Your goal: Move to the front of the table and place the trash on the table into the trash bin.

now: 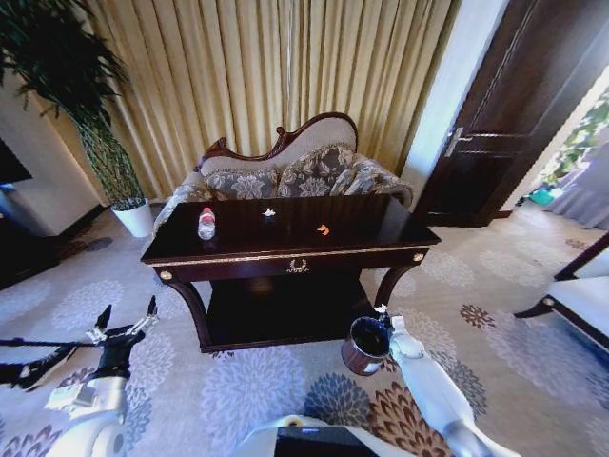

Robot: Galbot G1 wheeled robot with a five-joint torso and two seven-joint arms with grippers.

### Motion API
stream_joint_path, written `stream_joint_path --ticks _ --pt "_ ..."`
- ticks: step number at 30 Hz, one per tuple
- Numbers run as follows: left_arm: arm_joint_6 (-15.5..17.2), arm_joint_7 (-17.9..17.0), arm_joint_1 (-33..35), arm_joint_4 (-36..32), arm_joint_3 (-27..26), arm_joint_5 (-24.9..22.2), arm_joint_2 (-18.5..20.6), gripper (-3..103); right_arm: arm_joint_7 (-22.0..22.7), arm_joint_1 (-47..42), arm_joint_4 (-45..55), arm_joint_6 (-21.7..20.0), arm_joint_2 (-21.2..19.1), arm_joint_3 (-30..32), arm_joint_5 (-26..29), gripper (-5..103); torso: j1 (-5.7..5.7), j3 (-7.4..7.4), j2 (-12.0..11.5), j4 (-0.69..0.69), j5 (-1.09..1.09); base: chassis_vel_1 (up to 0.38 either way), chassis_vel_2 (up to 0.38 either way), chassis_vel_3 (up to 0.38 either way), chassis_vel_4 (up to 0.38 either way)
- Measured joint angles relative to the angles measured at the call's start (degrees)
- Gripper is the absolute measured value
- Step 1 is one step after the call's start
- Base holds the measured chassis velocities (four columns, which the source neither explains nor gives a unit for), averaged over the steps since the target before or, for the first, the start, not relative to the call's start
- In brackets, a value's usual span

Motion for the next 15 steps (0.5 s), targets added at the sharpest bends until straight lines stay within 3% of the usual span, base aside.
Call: stream_joint_path --ticks 15 --pt "-0.1 0.0 0.3 -0.2 0.1 0.0 -0.3 100 -2.0 -3.5 0.2 1.4 3.5 1.4 -1.1 1 0.00 0.00 0.0 0.01 0.01 0.000 0.000 0.000 0.000"
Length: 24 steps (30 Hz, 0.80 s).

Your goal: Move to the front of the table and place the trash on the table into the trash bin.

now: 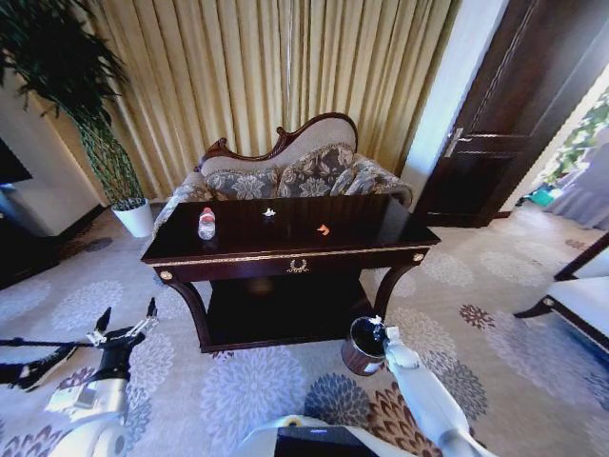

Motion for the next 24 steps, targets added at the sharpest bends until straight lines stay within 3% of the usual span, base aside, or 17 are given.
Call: stream_joint_path --ticks 24 --pt "-0.4 0.0 0.4 0.0 0.0 0.0 0.2 100 0.2 0.7 -0.2 1.6 1.9 0.3 -0.3 1 0.00 0.00 0.0 0.00 -0.01 0.000 0.000 0.000 0.000"
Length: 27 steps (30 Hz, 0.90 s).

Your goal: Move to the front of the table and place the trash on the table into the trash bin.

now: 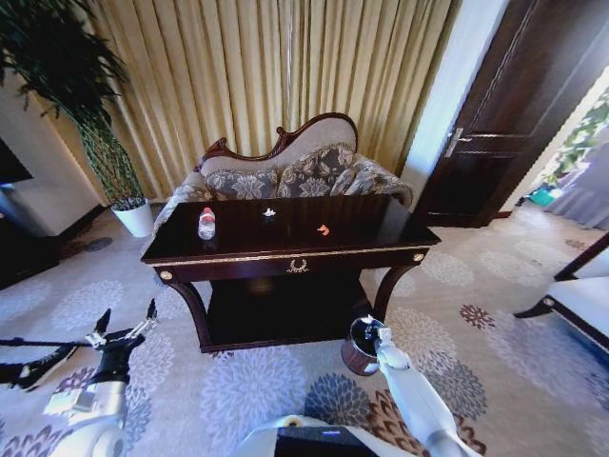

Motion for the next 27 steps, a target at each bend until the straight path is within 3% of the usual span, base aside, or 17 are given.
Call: stream_joint_path --ticks 4,6,10,11,12,13,20,22,27 --pt "0.0 0.0 -0.3 0.2 0.1 -0.1 0.1 100 0.0 0.0 0.2 0.0 0.1 0.0 0.0 5 0.00 0.00 0.0 0.00 0.00 0.000 0.000 0.000 0.000" --pt "0.0 0.0 -0.4 0.3 0.2 -0.1 0.2 100 0.1 0.0 0.3 0.1 0.2 0.0 -0.4 16 0.00 0.00 0.0 0.00 0.00 0.000 0.000 0.000 0.000" --pt "0.0 0.0 -0.5 0.3 0.2 -0.1 0.2 100 0.1 0.0 0.3 0.5 0.3 0.1 -0.9 27 0.00 0.00 0.0 0.00 0.00 0.000 0.000 0.000 0.000" --pt "0.1 0.0 -0.6 0.3 0.2 -0.1 0.3 100 0.1 0.0 0.3 0.5 0.4 0.1 -1.0 33 0.00 0.00 0.0 0.00 0.00 0.000 0.000 0.000 0.000" --pt "0.1 0.0 -0.6 0.4 0.3 -0.1 0.2 100 0.1 0.1 0.3 0.7 0.6 0.1 -1.2 48 0.00 0.00 0.0 0.00 0.00 0.000 0.000 0.000 0.000" --pt "0.1 0.0 -0.6 0.5 0.3 -0.1 0.2 100 0.1 0.1 0.3 0.7 0.7 0.1 -1.2 54 0.00 0.00 0.0 0.00 0.00 0.000 0.000 0.000 0.000" --pt "0.1 0.0 -0.5 0.5 0.3 -0.1 0.0 100 0.2 0.3 0.4 0.7 0.8 0.1 -1.2 76 0.00 0.00 0.0 0.00 0.00 0.000 0.000 0.000 0.000" --pt "0.1 0.0 -0.5 0.6 0.2 -0.1 0.0 100 0.3 0.3 0.6 0.7 0.8 0.1 -1.2 87 0.00 0.00 0.0 0.00 0.00 0.000 0.000 0.000 0.000" --pt "0.0 0.1 -0.4 0.7 0.2 -0.1 0.1 100 0.3 0.3 0.7 0.7 0.7 0.1 -1.2 99 0.00 0.00 0.0 0.01 0.00 0.000 0.000 0.000 0.000"
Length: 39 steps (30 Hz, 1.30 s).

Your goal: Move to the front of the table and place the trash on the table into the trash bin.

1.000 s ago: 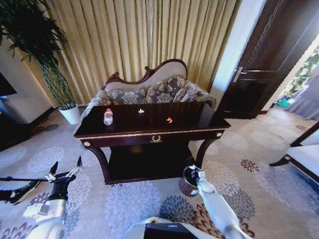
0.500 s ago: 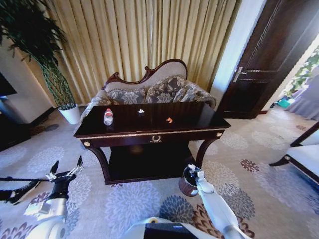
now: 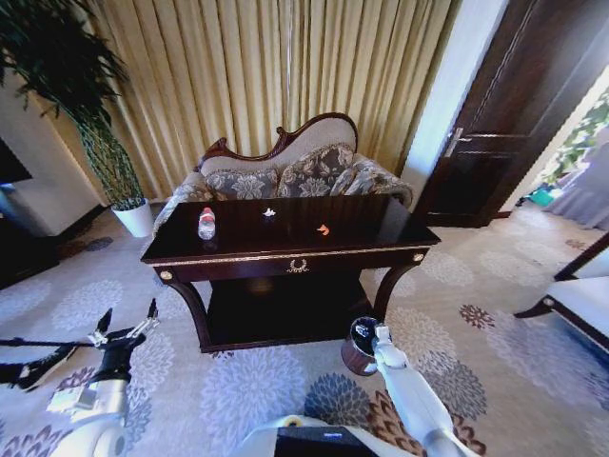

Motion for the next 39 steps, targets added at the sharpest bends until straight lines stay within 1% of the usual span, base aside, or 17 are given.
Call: stream_joint_path --ticks 9,39 --pt "-0.1 0.0 0.0 0.1 -0.1 -0.1 -0.1 100 0.0 -0.2 0.3 0.0 -0.8 0.0 0.3 100 0.00 0.00 0.0 -0.01 0.00 0.000 0.000 0.000 0.000" --pt "-0.4 0.1 0.1 0.3 -0.2 -0.5 -0.1 100 0.1 -1.4 1.6 0.0 -0.7 0.3 0.4 100 0.00 0.00 0.0 0.00 0.00 0.000 0.000 0.000 0.000"
